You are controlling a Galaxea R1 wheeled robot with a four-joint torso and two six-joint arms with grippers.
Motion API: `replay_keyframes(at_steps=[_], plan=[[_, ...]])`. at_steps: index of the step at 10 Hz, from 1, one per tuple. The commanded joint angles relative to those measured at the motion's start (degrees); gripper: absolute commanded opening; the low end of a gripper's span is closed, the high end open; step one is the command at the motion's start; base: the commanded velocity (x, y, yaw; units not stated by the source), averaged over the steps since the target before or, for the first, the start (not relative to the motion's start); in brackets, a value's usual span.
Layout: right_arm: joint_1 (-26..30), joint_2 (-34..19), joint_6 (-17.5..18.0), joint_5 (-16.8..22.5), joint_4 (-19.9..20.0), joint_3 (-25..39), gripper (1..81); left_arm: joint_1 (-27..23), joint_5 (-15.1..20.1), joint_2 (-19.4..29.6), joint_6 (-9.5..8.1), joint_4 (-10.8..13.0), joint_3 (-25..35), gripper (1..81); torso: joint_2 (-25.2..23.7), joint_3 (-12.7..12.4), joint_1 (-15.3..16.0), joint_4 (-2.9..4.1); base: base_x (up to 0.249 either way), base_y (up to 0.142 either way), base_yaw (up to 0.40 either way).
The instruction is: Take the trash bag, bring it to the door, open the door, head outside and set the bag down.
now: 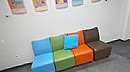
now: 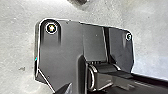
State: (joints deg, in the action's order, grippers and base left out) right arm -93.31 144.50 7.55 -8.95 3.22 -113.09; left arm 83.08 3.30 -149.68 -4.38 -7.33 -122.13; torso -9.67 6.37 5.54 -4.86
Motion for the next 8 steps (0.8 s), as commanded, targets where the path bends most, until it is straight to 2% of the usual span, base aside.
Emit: replay_keyframes(at_steps=[1,3,5,6,8], plan=[[2.9,-7.4,0.3,2.6,3.7,8.4,81.1,-4.6,3.8,8.8,0.07,-3.7,10.0,81.1,-5.6,5.3,3.6,0.0,0.0,0.0,0.0],[3.0,-12.0,0.3,0.9,5.3,13.9,81.1,-6.6,3.9,9.0,0.07,-5.7,8.2,81.1,-9.6,9.2,6.2,0.0,0.0,0.0,0.0],[2.8,-13.7,0.3,0.2,6.3,15.8,81.1,-8.4,4.4,9.4,0.07,-7.0,7.3,81.1,-14.0,13.3,9.0,0.0,0.0,0.0,0.0],[2.9,-14.3,0.3,0.2,6.6,16.6,81.1,-9.7,6.1,10.1,0.16,-8.0,7.5,81.1,-15.9,15.2,10.2,0.0,0.0,0.0,0.0],[3.4,-15.5,0.3,0.0,7.5,17.9,81.1,-11.7,6.3,11.1,0.16,-9.2,7.9,81.1,-20.2,19.2,12.9,0.0,0.0,0.0,0.0]])
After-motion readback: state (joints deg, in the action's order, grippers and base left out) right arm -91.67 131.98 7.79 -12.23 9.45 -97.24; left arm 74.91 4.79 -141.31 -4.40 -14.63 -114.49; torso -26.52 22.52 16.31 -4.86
